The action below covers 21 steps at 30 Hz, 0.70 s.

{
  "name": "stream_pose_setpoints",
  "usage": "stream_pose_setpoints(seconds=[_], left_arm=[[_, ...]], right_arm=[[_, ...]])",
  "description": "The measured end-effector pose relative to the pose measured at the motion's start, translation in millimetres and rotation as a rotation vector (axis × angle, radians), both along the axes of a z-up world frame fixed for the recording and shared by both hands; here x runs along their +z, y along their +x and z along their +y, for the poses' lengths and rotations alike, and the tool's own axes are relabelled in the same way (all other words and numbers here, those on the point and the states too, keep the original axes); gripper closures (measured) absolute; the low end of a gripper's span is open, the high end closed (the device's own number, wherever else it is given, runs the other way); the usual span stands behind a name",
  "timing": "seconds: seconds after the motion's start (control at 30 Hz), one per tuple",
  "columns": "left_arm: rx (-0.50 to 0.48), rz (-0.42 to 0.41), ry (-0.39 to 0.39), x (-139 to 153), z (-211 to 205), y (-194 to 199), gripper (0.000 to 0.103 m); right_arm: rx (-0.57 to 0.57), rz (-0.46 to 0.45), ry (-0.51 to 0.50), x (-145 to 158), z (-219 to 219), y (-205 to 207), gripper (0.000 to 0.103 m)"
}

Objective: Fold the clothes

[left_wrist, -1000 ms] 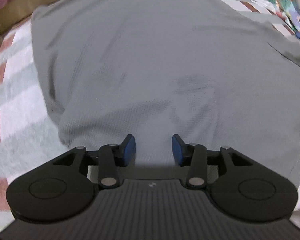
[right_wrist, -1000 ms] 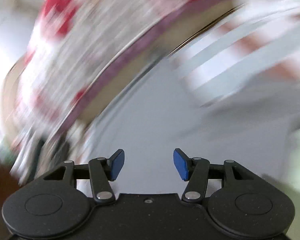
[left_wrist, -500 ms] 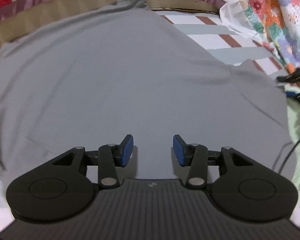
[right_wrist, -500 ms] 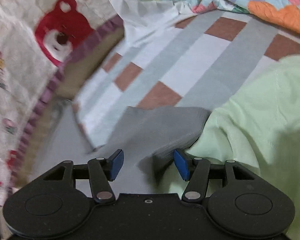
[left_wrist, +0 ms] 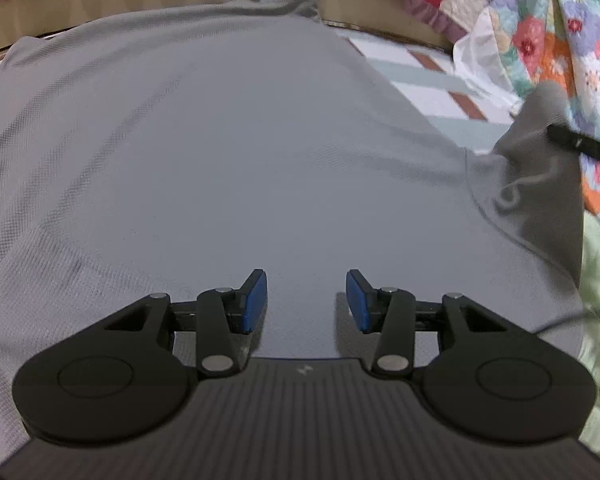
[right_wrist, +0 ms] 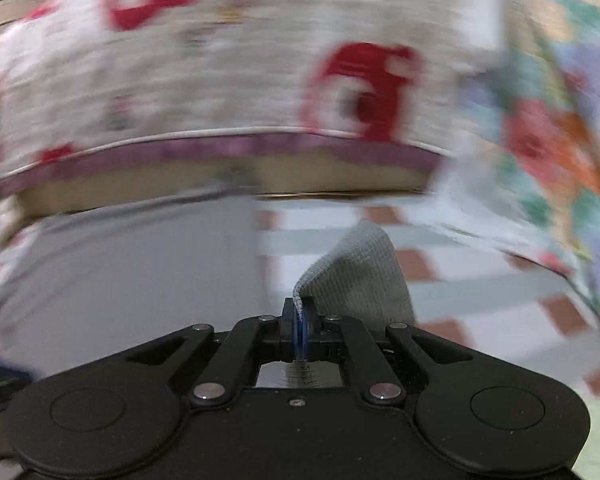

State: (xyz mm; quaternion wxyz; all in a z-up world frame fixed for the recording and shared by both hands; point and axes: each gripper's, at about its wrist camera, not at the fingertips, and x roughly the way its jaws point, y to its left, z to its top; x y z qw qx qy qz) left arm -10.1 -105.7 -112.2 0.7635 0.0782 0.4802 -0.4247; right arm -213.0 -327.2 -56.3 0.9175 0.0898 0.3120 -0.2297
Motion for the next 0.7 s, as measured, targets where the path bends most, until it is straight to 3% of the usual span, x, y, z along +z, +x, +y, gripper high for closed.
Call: stream_pose_setpoints(seconds=[0.1, 0.2, 0.23, 0.37, 0.5, 0.57, 0.63, 0.7], left_arm=[[-0.003, 0.003, -0.014, -2, 1, -2, 0.06], [0.0, 0.005, -0.021, -4, 2, -2, 0.06], [0.003, 0.01, -0.027, -5, 3, -2, 0.06], [-0.006, 0.054, -0.088, -7, -1, 0, 0.056], [-0.013, 0.134, -0.123, -14, -19, 3, 0.053], [0.005, 0.225, -0.13, -23, -30, 9, 0.05], [0.024, 0.306, -0.128, -31, -41, 13, 0.049], [0.031, 0.319, -0.124, -36, -53, 11, 0.048]], right_arm=[[0.193, 0.07, -0.033, -3, 35, 20, 0.097], [0.31, 0.142, -0.004, -22, 50, 10, 0.095], [0.35, 0.166, 0.005, -29, 55, 7, 0.091], [0.278, 0.243, -0.071, -35, 47, -29, 0.059], [0.155, 0.271, -0.002, -39, 28, -58, 0.052], [0.129, 0.292, 0.031, -46, 24, -68, 0.049], [0.114, 0.277, 0.09, -54, 22, -75, 0.049], [0.086, 0.235, 0.164, -57, 18, -81, 0.044]])
